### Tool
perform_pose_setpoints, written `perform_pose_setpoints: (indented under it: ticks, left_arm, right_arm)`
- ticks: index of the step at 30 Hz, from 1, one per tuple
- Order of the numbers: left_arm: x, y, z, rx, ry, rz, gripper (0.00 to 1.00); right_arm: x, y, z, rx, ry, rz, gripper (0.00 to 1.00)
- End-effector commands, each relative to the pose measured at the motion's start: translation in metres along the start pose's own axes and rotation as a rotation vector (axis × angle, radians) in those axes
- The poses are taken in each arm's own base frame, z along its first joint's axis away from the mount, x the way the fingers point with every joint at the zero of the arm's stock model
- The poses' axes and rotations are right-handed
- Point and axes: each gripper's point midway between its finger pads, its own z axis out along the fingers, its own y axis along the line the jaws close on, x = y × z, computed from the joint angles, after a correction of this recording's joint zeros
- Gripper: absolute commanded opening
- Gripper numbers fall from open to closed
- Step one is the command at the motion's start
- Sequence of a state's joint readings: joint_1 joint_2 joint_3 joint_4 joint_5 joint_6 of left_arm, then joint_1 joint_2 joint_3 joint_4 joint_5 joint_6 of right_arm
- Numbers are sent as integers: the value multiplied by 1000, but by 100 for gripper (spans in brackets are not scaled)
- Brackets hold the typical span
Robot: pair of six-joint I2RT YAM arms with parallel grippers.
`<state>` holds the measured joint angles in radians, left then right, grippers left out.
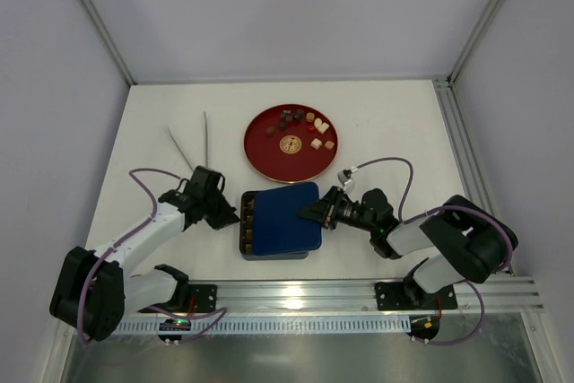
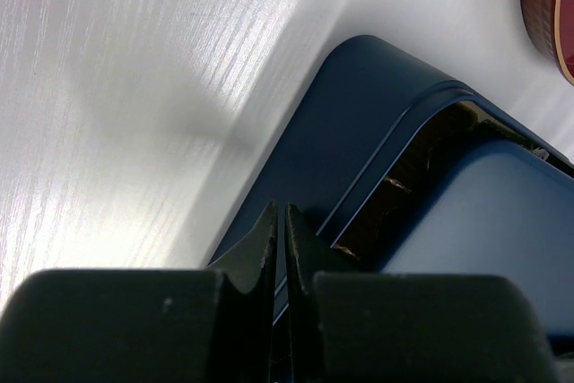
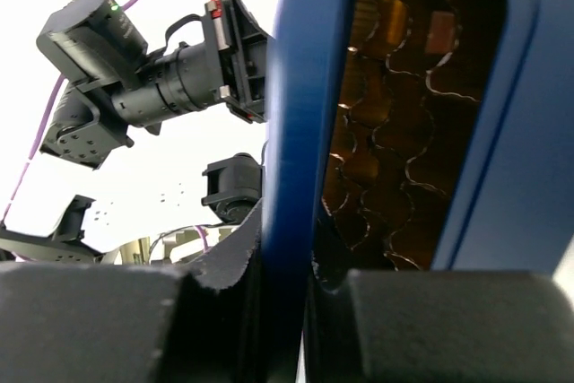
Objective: Pack the chocolate
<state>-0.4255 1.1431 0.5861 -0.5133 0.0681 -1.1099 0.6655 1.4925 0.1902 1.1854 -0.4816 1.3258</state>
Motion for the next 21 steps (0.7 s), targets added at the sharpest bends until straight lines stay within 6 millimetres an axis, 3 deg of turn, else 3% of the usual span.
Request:
perform_pose_setpoints:
  ticks: [1, 8, 21]
  left_arm:
    - [-10, -18, -7, 48, -32, 23, 4]
    - [-10, -17, -6, 44, -32, 26, 4]
    - [-10, -16, -7, 37, -36, 35, 4]
  right_arm:
    - [-6, 6, 1, -26, -28, -63, 21]
    - [-4, 0, -1, -6, -22, -60, 30]
    - [-2, -16, -12, 80, -26, -82, 33]
